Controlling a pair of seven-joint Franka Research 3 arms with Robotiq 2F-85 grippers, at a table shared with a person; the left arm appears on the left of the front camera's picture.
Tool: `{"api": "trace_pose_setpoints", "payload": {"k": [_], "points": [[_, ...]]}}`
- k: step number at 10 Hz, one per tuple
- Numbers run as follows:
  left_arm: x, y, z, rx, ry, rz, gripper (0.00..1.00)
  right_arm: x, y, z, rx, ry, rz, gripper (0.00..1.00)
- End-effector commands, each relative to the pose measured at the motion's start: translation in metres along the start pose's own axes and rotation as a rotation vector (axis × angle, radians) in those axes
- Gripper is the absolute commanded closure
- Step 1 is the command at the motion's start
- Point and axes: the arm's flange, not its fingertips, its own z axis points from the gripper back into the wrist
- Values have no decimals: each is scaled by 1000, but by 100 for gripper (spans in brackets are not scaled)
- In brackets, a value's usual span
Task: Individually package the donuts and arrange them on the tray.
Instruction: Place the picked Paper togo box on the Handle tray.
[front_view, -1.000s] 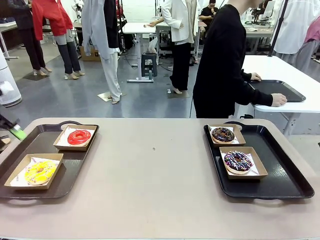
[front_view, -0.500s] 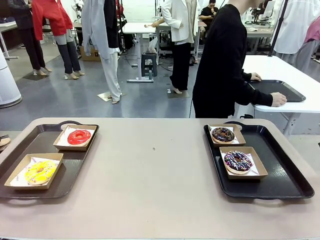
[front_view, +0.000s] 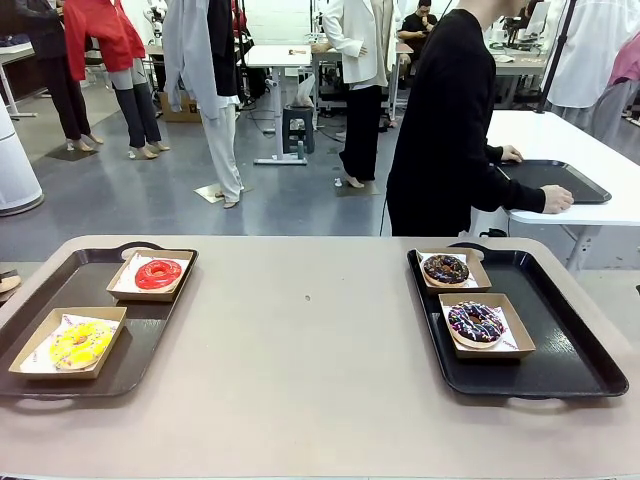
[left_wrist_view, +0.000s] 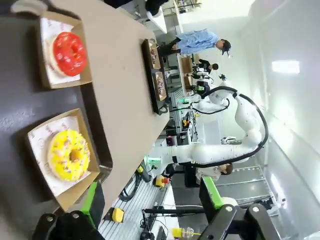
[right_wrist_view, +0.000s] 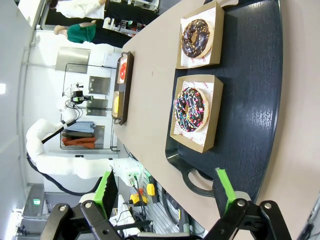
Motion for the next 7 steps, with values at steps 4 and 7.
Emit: {"api": "trace_pose_setpoints", "payload": {"k": [4, 7], "points": [[-25, 41, 27, -12, -15, 114, 0, -4, 2, -1, -5, 2, -3, 0], [-37, 48, 24, -8, -57, 122, 0, -4, 2, -1, -5, 2, -3, 0]]}}
